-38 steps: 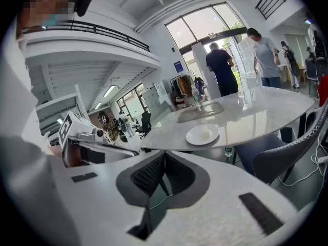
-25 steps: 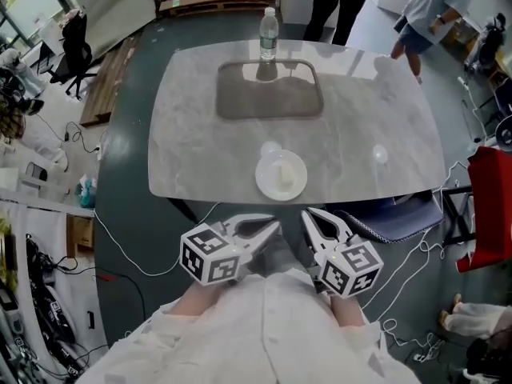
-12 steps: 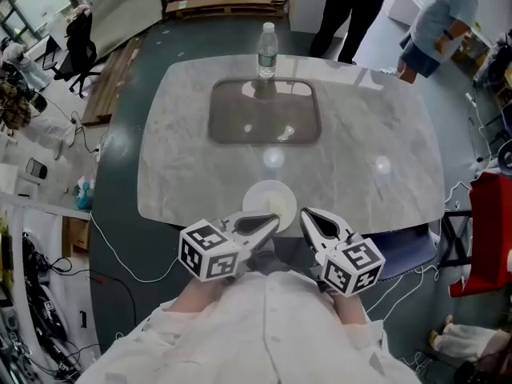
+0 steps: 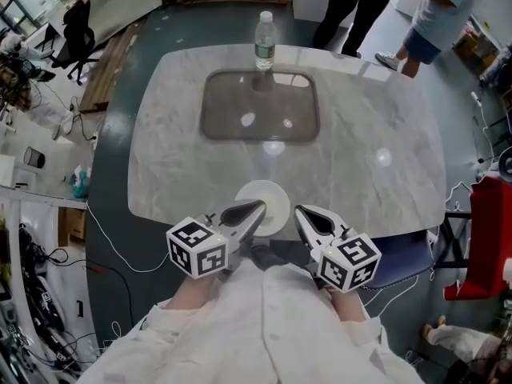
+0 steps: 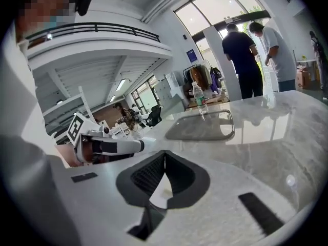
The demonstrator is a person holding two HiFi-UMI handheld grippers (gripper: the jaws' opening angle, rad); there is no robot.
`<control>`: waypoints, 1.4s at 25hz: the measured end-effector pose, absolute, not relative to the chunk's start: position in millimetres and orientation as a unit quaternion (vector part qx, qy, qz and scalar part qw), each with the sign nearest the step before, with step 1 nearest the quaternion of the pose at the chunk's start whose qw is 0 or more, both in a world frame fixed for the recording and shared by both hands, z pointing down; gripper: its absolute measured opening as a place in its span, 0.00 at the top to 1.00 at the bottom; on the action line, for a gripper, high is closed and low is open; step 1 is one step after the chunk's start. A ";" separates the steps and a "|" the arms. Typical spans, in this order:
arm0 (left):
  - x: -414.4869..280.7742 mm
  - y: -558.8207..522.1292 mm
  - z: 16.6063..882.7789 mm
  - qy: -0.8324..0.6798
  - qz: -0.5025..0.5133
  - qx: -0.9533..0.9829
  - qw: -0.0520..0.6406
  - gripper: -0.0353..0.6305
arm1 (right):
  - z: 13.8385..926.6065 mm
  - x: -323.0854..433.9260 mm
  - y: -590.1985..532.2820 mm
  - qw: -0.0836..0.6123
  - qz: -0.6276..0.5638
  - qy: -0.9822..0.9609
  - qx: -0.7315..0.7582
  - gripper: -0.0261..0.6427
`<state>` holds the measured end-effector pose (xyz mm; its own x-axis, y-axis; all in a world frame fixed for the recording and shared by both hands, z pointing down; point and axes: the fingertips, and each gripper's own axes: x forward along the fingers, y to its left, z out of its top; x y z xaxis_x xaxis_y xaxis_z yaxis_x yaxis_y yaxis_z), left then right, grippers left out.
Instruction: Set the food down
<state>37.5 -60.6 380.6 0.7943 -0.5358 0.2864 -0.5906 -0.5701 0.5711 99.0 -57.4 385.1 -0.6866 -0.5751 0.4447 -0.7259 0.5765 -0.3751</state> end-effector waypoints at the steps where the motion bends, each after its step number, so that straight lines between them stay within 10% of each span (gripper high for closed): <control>1: 36.2 -60.3 382.7 -0.319 0.042 0.883 0.341 0.91 | 386.1 97.7 -57.7 0.140 0.274 -0.877 0.369 0.96; 35: -21.7 -31.2 451.3 -0.311 0.137 0.827 0.447 0.91 | 442.5 76.0 -36.2 0.175 0.370 -0.818 0.405 0.96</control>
